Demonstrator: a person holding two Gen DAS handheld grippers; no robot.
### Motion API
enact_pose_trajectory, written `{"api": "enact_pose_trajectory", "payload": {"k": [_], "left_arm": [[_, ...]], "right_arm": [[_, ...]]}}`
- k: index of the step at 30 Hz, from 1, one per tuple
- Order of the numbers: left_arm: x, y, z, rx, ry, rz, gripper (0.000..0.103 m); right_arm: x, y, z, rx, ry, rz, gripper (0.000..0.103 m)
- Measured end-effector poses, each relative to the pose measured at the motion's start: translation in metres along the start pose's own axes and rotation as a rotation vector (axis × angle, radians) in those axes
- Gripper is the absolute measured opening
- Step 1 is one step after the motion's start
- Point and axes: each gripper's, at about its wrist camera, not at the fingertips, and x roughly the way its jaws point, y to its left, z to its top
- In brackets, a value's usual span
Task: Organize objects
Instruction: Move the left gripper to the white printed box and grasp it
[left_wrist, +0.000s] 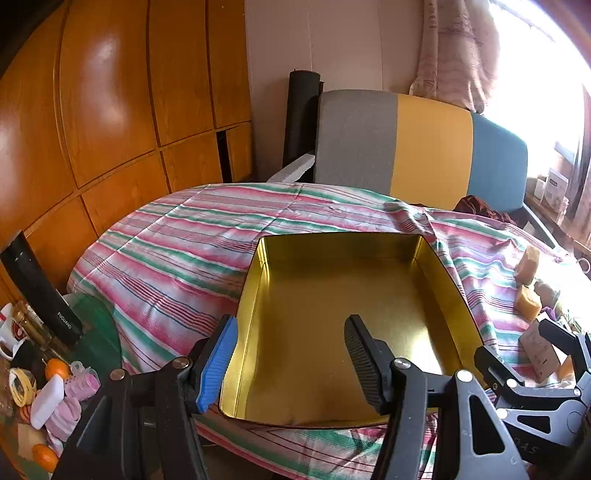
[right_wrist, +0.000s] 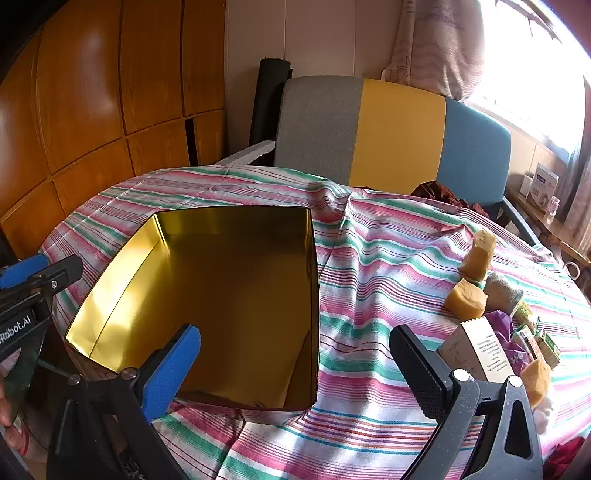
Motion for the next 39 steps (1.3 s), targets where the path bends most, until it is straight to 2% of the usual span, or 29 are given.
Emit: {"api": "enact_pose_trajectory", "payload": {"k": [13, 21, 24, 26, 28, 30, 33, 35, 37, 39], "left_arm": [[-0.010, -0.013, 0.002, 0.045, -0.020, -0.021, 0.061], [-0.006, -0.033, -0.001, 0.101, 0.003, -0.081, 0.061], [-0.005, -0.044, -0.003, 0.132, 0.036, -0.209, 0.061], [-0.005, -0.054, -0.005, 0.144, 0.064, -0.368, 0.062], [-0.005, -0.066, -0.007, 0.143, 0.109, -0.468, 0.063], [-0.006, -0.087, -0.010, 0.176, 0.150, -0.499, 0.063], [-0.016, -0.116, -0.017, 0.254, 0.124, -0.534, 0.063], [-0.021, -0.135, -0.019, 0.315, 0.112, -0.588, 0.063], [-0.020, -0.148, -0.017, 0.329, 0.141, -0.677, 0.064], [-0.015, -0.165, -0.014, 0.352, 0.180, -0.720, 0.071]], "right_arm": [[-0.008, -0.015, 0.000, 0.015, -0.018, -0.010, 0.103], [-0.017, -0.057, -0.003, 0.086, -0.026, -0.066, 0.103], [-0.024, -0.082, -0.005, 0.123, -0.034, -0.088, 0.103], [-0.030, -0.103, -0.008, 0.153, -0.043, -0.094, 0.103], [-0.039, -0.128, -0.011, 0.193, -0.052, -0.089, 0.103], [-0.047, -0.149, -0.014, 0.229, -0.053, -0.096, 0.103], [-0.063, -0.190, -0.021, 0.305, -0.060, -0.135, 0.103], [-0.076, -0.220, -0.027, 0.357, -0.065, -0.180, 0.103], [-0.086, -0.248, -0.035, 0.416, -0.068, -0.215, 0.103], [-0.092, -0.272, -0.044, 0.473, -0.065, -0.231, 0.103]]}}
